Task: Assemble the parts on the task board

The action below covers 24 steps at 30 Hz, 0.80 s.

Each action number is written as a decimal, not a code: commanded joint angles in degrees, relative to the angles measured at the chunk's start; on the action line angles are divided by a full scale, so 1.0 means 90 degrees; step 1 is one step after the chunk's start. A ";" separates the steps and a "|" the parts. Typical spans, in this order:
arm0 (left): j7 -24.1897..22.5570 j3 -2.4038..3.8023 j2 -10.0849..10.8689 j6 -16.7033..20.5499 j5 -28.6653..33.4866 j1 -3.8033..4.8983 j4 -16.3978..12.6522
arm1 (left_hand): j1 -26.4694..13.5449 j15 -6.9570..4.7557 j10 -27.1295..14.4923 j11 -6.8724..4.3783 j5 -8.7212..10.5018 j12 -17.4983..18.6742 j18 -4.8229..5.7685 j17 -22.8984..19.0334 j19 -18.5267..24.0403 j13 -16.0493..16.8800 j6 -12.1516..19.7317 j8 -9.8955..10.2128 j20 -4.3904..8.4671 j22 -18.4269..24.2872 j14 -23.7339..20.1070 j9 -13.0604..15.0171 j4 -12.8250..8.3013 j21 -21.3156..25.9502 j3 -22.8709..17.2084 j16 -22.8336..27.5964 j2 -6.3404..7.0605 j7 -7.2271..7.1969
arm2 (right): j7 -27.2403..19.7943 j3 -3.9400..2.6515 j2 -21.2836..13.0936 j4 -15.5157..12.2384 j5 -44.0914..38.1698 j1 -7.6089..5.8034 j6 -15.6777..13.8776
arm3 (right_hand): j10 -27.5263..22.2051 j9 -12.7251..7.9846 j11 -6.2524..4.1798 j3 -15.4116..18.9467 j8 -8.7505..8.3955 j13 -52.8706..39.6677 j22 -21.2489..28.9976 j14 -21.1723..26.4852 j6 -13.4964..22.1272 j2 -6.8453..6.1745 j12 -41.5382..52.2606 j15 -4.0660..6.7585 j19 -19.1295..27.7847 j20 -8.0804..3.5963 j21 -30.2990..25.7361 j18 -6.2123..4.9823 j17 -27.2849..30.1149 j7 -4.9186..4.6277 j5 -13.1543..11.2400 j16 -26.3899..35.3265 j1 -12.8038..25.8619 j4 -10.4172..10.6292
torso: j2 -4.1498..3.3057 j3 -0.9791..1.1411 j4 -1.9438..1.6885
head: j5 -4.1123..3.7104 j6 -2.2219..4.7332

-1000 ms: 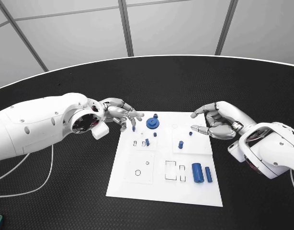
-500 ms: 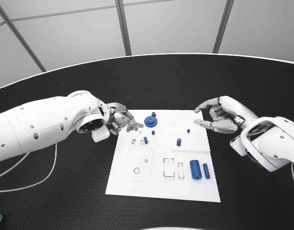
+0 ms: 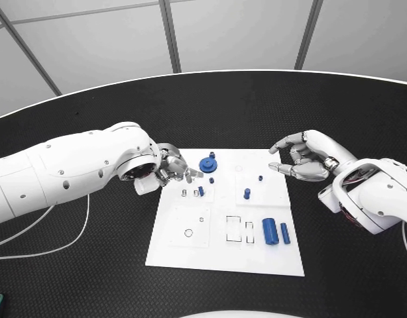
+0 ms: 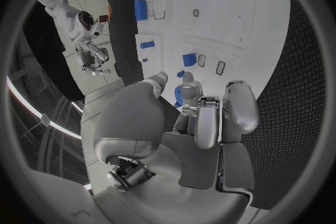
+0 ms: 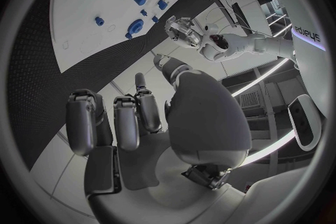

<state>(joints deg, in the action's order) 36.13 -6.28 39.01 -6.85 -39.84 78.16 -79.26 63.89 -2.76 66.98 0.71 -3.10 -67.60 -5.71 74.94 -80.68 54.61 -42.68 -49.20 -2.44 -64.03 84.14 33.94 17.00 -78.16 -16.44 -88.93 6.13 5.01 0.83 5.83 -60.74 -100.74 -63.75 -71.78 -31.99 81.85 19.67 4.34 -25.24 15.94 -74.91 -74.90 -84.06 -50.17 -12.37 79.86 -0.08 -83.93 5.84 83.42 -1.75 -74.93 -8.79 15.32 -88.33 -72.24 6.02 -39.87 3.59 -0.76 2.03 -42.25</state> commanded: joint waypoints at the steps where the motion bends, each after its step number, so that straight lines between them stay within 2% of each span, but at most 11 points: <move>1: 0.0127 0.0000 -0.0083 -0.0107 -0.0018 0.0000 0.0047 | -0.0078 -0.0044 0.0030 -0.0016 0.0021 -0.0039 0.0075 0.1444 -0.0025 0.0018 0.0018 -0.0033 0.0040 -0.0002 0.0588 0.0015 -0.0007 -0.0036 0.0040 -0.0031 -0.0020 -0.0031 | 0.0012 0.0000 0.0006 0.0008 0.0000 0.0000 0.0004 | -0.0011 -0.0013 -0.0053 -0.0015 0.0025 -0.0648 -0.0930 -0.0532 -0.0055 -0.0018 0.0017 0.0060 -0.0300 -0.0047 -0.0028 -0.0029 -0.1139 0.0000 0.0064 0.0040 -0.0005 0.0046 | -0.0011 0.0002 0.0004 | -0.0002 -0.0027; 8: 0.0275 -0.0002 -0.0276 -0.0324 -0.0210 0.0000 0.0232 | -0.0090 -0.0046 0.0023 -0.0018 0.0020 -0.0040 0.0076 0.1446 -0.0026 0.0011 0.0021 -0.0042 0.0042 -0.0005 0.0589 0.0021 -0.0009 -0.0038 0.0052 -0.0031 -0.0016 -0.0033 | 0.0029 0.0000 0.0010 0.0011 0.0000 0.0000 0.0010 | -0.0010 -0.0015 -0.0055 -0.0018 0.0026 -0.0647 -0.0926 -0.0532 -0.0056 -0.0019 0.0017 0.0062 -0.0299 -0.0049 -0.0032 -0.0030 -0.1140 0.0000 0.0080 0.0040 -0.0007 0.0047 | -0.0020 -0.0008 0.0001 | -0.0008 -0.0059; 20: 0.0330 -0.0006 -0.0537 -0.0496 -0.0350 -0.0001 0.0458 | -0.0092 -0.0047 0.0015 -0.0019 0.0019 -0.0036 0.0077 0.1453 -0.0028 0.0001 0.0023 -0.0046 0.0042 -0.0010 0.0591 0.0023 -0.0010 -0.0040 0.0053 -0.0034 -0.0018 -0.0035 | 0.0045 0.0000 0.0029 0.0018 0.0000 0.0000 0.0013 | -0.0009 -0.0017 -0.0056 -0.0021 0.0027 -0.0646 -0.0923 -0.0533 -0.0058 -0.0021 0.0016 0.0063 -0.0298 -0.0051 -0.0035 -0.0031 -0.1143 0.0002 0.0097 0.0039 -0.0009 0.0049 | -0.0027 -0.0002 0.0013 | -0.0017 -0.0098; 24: 0.0345 -0.0008 -0.0619 -0.0575 -0.0377 -0.0002 0.0561 | -0.0083 -0.0048 -0.0015 -0.0021 0.0016 -0.0017 0.0079 0.1477 -0.0031 -0.0038 0.0031 -0.0053 0.0044 -0.0022 0.0597 0.0028 -0.0015 -0.0046 0.0047 -0.0043 -0.0034 -0.0037 | 0.0049 0.0000 0.0037 0.0022 0.0000 0.0000 0.0012 | -0.0009 -0.0017 -0.0056 -0.0021 0.0027 -0.0646 -0.0923 -0.0533 -0.0058 -0.0021 0.0016 0.0063 -0.0298 -0.0051 -0.0035 -0.0031 -0.1143 0.0002 0.0097 0.0039 -0.0009 0.0049 | -0.0020 -0.0003 0.0002 | -0.0033 -0.0120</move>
<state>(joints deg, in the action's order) 39.21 -6.35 33.56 -11.92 -43.21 78.14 -74.35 63.61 -2.75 66.96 0.71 -3.10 -67.67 -5.69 74.93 -80.87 54.26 -42.47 -49.50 -2.26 -64.20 84.14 34.14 16.83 -78.37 -16.29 -89.01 5.88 4.80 1.27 5.83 -60.42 -100.54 -63.75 -71.78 -31.88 81.85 19.61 4.34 -25.40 15.93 -74.95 -74.91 -83.85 -50.16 -12.38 79.86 0.12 -83.94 5.84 83.42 -1.75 -74.92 -8.79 16.08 -88.33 -72.24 6.17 -40.07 3.57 -0.69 1.81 -43.22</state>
